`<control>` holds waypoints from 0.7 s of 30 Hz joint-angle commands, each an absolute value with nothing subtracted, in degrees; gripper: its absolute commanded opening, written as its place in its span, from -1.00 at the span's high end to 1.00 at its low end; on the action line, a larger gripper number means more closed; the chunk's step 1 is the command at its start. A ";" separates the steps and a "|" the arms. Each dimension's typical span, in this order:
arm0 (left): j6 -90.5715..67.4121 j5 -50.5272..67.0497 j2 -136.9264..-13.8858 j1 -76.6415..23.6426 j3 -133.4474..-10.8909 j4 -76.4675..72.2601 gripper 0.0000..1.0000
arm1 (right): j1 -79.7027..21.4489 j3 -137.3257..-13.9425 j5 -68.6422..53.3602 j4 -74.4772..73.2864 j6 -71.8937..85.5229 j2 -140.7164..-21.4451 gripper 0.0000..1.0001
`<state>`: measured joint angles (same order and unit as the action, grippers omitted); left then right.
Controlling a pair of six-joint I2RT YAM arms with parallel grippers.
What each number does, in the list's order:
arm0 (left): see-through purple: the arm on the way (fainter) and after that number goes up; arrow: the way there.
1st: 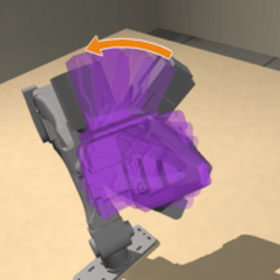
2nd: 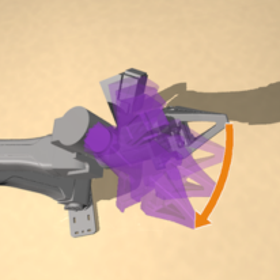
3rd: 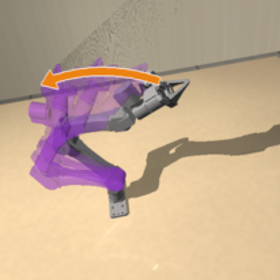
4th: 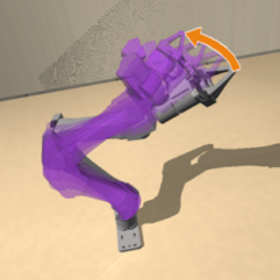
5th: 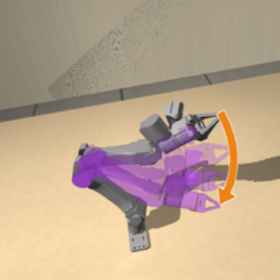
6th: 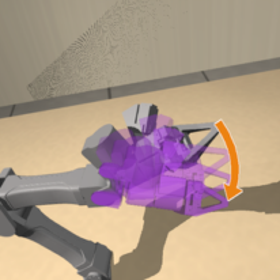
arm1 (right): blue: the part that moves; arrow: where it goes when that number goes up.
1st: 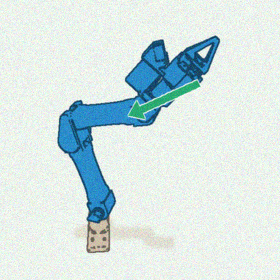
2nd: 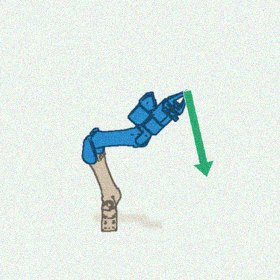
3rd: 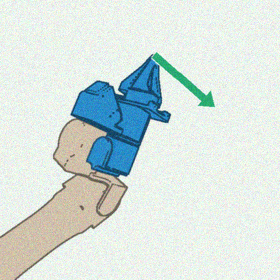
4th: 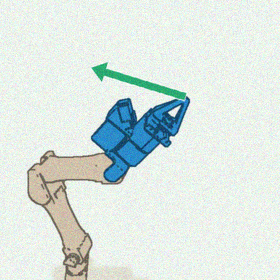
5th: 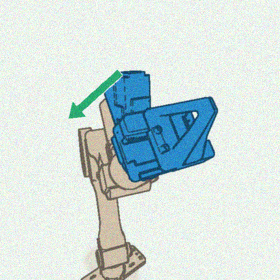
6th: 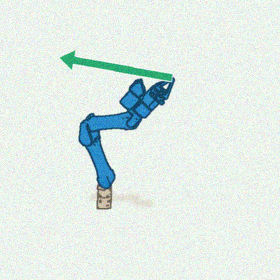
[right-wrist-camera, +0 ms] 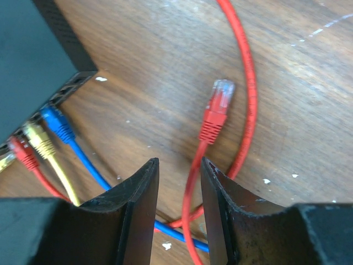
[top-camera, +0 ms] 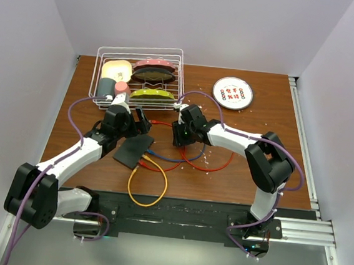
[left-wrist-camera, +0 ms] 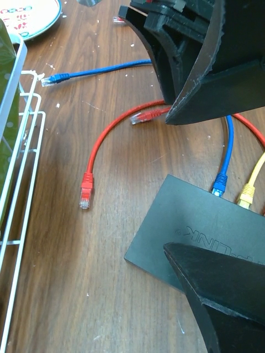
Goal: Insert the plug into the switch port
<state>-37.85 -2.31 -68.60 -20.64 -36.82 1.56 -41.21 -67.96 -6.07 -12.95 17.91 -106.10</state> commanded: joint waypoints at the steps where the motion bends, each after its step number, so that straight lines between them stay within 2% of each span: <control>1: -37.44 -1.58 -67.59 -20.21 -36.47 -0.88 -0.84 | -41.22 -67.59 -3.60 -12.57 17.84 -105.38 0.21; 8: -38.06 -1.14 -67.85 -20.21 -35.60 -1.85 -0.83 | -41.31 -68.03 -4.13 -12.75 17.23 -107.75 0.22; 10: -37.79 -1.23 -67.76 -20.21 -35.59 -1.93 -0.82 | -41.31 -67.85 -4.22 -12.83 17.05 -108.46 0.29; 13: -37.44 -1.14 -67.59 -20.21 -35.95 -1.85 -0.83 | -41.31 -67.68 -4.39 -12.66 16.70 -108.72 0.59; 16: -36.83 -0.62 -67.06 -20.21 -36.30 -2.02 -0.83 | -41.31 -67.50 -4.75 -12.74 16.17 -108.20 1.00; 21: -34.81 4.90 -66.09 -20.21 -35.77 -6.05 -0.83 | -41.22 -66.10 -9.39 -10.11 12.40 -103.90 1.00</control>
<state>-37.45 -0.25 -68.29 -20.62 -35.77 0.12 -41.19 -67.46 -5.91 -12.40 16.03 -108.60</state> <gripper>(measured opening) 0.916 0.033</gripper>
